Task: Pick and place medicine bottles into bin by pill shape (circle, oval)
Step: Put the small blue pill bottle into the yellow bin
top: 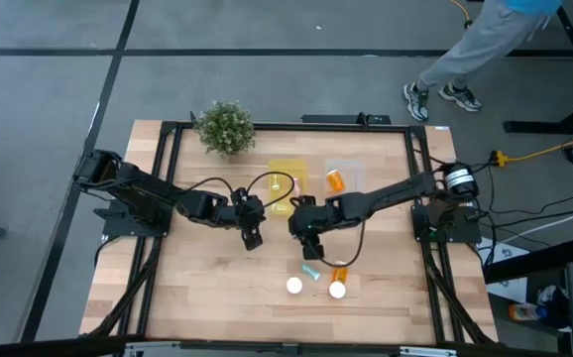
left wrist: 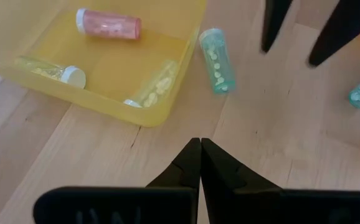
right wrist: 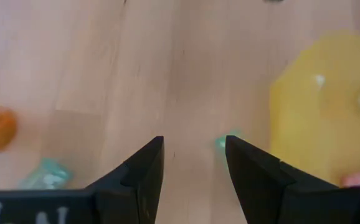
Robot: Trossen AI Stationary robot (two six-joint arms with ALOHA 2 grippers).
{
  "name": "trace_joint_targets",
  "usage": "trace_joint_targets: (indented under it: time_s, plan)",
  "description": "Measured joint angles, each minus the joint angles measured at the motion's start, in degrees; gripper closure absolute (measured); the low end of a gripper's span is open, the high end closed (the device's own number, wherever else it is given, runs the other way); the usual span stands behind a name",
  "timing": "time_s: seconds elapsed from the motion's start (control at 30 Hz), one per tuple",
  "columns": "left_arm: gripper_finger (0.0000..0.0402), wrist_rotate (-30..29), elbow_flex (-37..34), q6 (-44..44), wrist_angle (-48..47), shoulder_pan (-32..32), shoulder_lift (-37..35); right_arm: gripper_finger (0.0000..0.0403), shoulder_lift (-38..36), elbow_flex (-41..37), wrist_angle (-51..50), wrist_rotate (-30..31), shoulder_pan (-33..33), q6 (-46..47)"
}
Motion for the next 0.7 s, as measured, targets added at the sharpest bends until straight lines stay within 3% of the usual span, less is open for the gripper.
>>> trace_joint_targets:
  time_s: [0.3,0.57,0.7]
  plan:
    - [0.0398,0.0,0.0,0.0,0.0,0.0,0.0,0.0228,4.4,0.0,-0.2,12.4,0.4,0.0]
    - [0.0398,0.0,0.0,0.0,0.0,0.0,0.0,0.0228,4.6,0.0,-0.1,9.1,0.4,-0.2]
    - [0.0398,0.0,0.0,0.0,0.0,0.0,0.0,0.0228,5.2,0.0,-0.1,11.2,0.4,-0.2]
